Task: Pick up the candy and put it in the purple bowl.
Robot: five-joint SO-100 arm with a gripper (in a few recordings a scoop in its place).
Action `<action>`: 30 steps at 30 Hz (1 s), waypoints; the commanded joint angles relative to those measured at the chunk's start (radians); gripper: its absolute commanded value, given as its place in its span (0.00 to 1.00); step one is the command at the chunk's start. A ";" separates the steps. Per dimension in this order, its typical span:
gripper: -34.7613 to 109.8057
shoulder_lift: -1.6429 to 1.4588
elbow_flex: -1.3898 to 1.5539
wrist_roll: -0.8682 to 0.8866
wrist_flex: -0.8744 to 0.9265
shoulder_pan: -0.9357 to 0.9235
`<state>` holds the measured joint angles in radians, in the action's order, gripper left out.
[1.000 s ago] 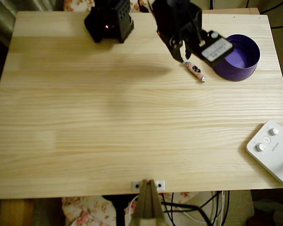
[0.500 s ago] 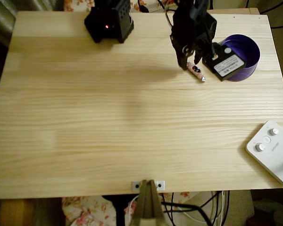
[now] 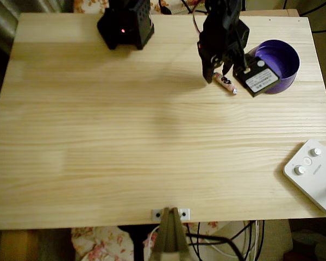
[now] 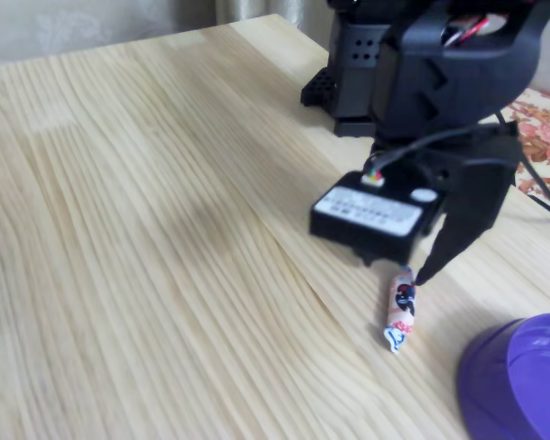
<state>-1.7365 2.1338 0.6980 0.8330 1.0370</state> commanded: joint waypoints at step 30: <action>0.24 0.100 -0.129 0.008 -0.048 -0.011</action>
<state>-1.5969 2.0310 0.6918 0.8023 1.0262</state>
